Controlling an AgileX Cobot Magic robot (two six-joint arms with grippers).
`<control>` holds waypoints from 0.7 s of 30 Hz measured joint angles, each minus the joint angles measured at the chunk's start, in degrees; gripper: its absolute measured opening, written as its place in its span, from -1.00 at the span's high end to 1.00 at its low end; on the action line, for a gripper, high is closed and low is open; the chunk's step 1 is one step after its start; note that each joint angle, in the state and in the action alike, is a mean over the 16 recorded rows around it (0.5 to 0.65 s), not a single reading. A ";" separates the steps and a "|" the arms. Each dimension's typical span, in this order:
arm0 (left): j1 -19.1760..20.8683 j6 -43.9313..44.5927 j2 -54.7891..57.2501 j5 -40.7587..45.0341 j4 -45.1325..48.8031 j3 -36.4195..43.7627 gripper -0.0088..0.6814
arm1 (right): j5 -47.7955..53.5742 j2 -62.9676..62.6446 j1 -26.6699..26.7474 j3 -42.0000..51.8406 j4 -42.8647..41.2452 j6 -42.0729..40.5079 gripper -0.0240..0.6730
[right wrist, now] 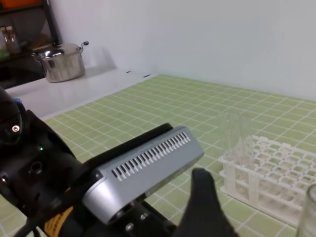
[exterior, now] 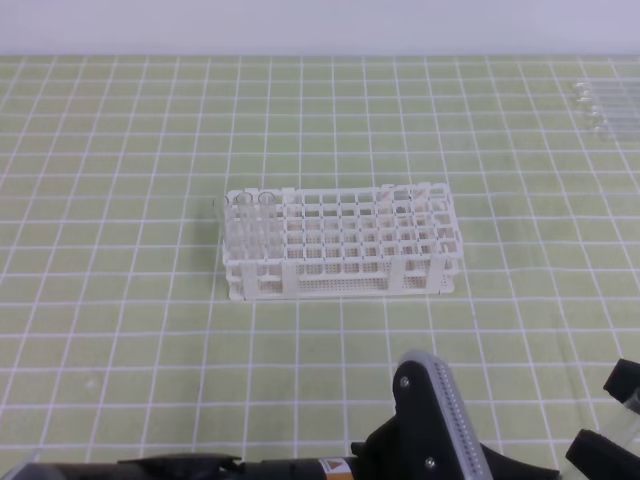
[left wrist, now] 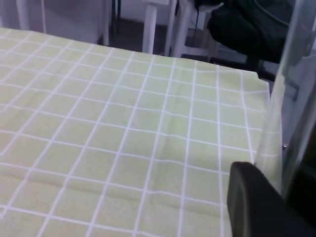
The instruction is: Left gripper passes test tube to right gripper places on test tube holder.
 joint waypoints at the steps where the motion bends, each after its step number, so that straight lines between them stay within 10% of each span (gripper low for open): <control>1: 0.00 0.32 0.00 -0.26 -0.38 0.00 0.96 | 0.00 0.00 0.00 0.00 -0.11 0.00 -0.29; 21: 0.00 2.84 -0.04 -4.14 -3.26 -0.01 0.95 | -0.61 0.00 0.00 0.00 -0.27 -0.28 0.44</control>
